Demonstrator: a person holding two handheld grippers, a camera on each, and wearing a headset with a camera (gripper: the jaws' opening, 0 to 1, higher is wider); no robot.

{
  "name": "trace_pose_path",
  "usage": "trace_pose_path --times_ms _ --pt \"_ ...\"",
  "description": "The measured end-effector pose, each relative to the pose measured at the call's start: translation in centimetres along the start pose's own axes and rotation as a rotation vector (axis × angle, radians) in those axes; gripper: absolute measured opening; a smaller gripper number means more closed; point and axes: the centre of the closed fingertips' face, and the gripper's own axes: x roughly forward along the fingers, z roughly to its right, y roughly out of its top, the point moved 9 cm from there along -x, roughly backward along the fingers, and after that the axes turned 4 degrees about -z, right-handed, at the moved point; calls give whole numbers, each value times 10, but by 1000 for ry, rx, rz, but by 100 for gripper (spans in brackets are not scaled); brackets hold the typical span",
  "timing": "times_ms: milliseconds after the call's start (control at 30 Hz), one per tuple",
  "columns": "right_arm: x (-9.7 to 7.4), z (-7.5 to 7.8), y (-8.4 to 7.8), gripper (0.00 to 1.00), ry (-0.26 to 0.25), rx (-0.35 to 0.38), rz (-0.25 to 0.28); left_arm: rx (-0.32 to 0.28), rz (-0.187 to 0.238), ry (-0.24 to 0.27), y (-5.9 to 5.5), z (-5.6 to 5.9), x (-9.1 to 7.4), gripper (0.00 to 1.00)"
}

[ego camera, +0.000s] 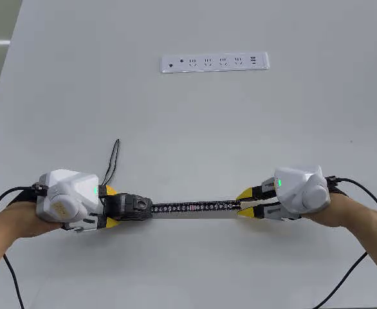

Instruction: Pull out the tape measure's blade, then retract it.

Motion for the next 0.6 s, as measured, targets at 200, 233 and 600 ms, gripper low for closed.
trace_pose_path --times_ms 200,233,600 --pt "-1 1 -2 10 3 4 -3 0 -1 -1 -1 0 0 27" --pt "-1 0 -2 10 4 4 -4 1 -1 -1 -1 0 0 27" --pt "-6 1 -7 10 -3 3 -13 0 -3 -1 -2 -2 1 27"
